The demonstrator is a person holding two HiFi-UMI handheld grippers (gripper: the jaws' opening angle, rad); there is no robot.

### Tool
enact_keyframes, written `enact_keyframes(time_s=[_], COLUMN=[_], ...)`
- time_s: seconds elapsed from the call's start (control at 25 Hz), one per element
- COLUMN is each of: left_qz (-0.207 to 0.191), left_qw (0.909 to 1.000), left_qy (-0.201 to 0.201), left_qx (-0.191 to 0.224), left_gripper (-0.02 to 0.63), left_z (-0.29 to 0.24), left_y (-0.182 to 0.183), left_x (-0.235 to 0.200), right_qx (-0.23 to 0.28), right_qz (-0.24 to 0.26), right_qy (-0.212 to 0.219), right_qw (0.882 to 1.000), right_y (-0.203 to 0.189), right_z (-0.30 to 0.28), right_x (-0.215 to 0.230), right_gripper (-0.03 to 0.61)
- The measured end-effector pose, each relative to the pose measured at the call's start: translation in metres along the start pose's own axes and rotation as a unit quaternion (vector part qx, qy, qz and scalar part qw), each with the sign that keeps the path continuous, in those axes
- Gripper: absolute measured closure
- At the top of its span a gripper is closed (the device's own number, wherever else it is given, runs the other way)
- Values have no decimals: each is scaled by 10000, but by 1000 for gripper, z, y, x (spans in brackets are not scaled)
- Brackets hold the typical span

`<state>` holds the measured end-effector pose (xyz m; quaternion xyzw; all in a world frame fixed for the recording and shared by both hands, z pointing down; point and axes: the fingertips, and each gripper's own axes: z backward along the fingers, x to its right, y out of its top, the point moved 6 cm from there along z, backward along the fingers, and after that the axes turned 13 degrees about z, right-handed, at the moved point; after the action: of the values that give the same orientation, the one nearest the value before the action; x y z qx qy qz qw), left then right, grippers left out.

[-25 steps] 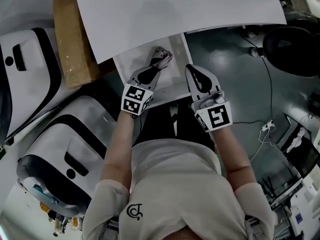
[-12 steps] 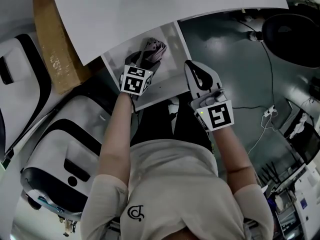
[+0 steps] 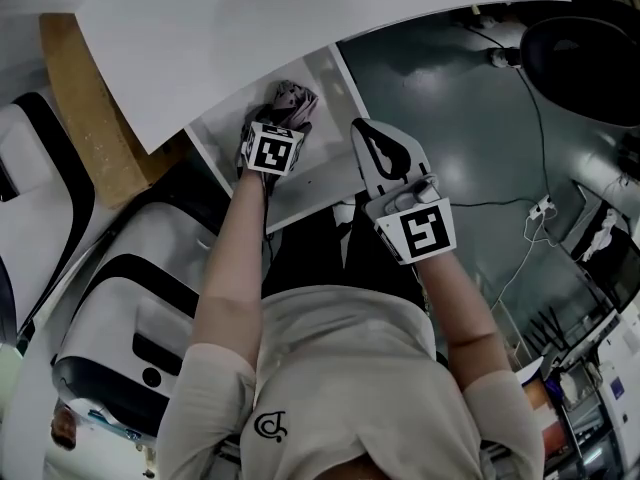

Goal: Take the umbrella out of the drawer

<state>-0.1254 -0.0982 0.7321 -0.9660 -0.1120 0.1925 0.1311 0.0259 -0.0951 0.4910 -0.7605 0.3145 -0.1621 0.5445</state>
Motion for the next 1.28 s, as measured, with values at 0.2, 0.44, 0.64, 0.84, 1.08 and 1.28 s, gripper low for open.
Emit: enact_keyframes(time_s=[0.2,0.44,0.64,0.84,1.08,1.28], left_qz=[51,152,411,522,254,100], left_qw=[9988,9970,9982,9975,9984,9970], left_qy=[470,739,428,442,324,197], left_qx=[159,170,122,154,390,737], left_gripper=[204,357,379,390,394,394], left_z=[-6,-3,2,13,43,79], left_y=[3,3,0,-1,9,20], left_x=[-4,-2,-5,-14,2,21], right_qx=[-141,-242,-294,-282,-208,-13], right_qz=[-188,-359,-392,-367,-260,-83], right_qy=[-118,-135,-165,-132,-34,-52], right_qw=[9997,9990,9987,9988,9994,10000], right_y=[-8,-10,-10,-7,2,21], right_z=[0,3,9,14,17,21], right_x=[6,8,9,10,10,17], right_gripper=[572,572,572,572,572,572])
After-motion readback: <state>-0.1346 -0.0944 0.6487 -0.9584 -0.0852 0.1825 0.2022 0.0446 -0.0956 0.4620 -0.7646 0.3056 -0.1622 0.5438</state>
